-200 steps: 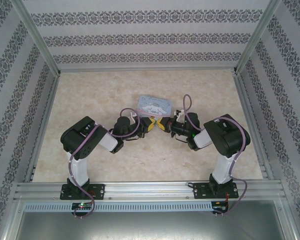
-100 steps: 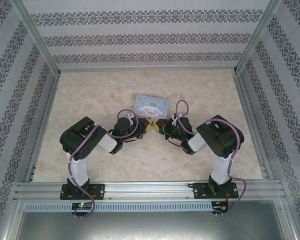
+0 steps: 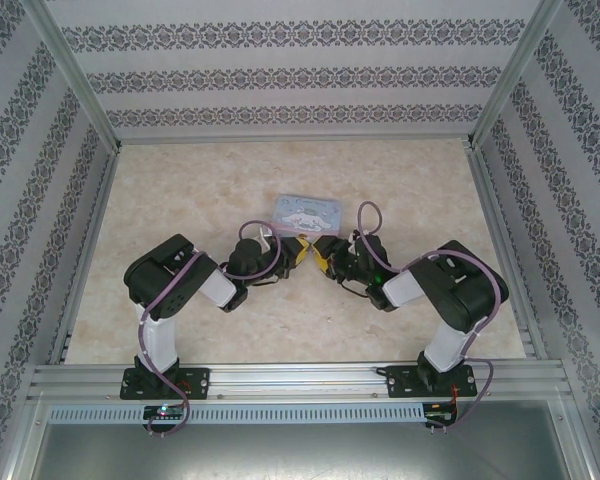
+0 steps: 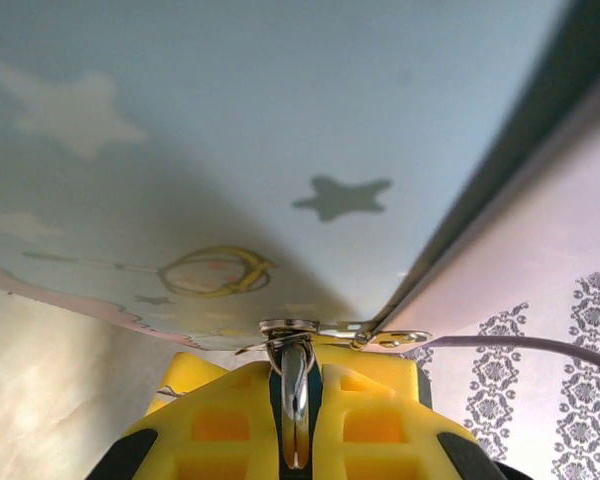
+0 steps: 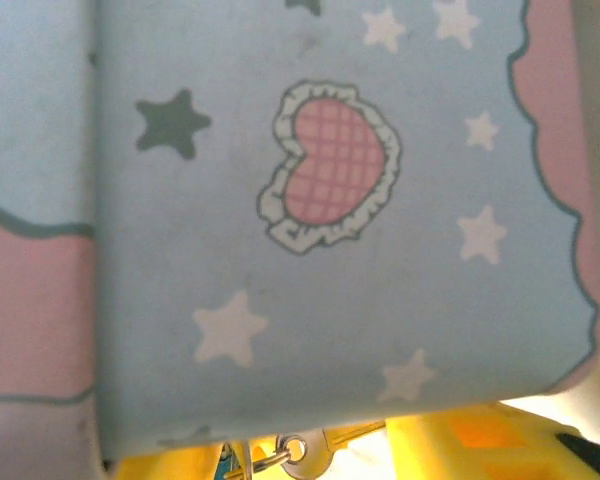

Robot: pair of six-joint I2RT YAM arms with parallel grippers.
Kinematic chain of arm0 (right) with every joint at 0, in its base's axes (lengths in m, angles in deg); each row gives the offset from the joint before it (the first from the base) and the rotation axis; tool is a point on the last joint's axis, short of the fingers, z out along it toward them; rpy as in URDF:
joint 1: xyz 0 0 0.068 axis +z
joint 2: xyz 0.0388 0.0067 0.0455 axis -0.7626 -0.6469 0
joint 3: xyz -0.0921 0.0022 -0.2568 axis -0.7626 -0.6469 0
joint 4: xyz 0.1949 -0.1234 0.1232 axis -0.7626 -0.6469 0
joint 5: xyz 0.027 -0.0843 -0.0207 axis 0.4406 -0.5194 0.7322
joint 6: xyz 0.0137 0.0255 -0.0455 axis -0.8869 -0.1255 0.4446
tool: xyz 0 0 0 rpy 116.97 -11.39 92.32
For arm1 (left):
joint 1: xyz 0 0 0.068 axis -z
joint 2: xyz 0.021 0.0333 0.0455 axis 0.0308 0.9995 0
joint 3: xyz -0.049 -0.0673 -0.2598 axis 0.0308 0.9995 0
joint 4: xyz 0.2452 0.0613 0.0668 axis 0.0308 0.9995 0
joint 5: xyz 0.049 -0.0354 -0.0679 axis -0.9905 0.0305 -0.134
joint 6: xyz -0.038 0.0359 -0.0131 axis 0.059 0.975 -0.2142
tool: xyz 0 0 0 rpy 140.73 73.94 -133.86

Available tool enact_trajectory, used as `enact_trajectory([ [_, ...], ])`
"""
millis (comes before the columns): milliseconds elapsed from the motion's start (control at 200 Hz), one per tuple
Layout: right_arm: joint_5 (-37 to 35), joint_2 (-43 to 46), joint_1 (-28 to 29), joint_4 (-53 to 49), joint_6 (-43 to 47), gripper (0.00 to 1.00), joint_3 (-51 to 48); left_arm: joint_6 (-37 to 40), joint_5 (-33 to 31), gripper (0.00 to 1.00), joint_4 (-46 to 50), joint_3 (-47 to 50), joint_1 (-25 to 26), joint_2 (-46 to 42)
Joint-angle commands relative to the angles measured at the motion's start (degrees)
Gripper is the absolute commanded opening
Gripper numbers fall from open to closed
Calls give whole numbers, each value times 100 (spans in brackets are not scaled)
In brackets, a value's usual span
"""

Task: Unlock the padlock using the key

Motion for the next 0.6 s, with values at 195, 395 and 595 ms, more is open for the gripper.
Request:
enact_trajectory([
  [195, 659, 722, -45, 636, 434, 60, -153, 255, 1371, 0, -210, -147, 497, 189],
  [395, 960, 1071, -160, 409, 569, 63, -136, 266, 1424, 0, -308, -148, 445, 340],
  [595, 1129, 1140, -231, 630, 518, 64, -203, 300, 1420, 0, -382, -123, 408, 459],
])
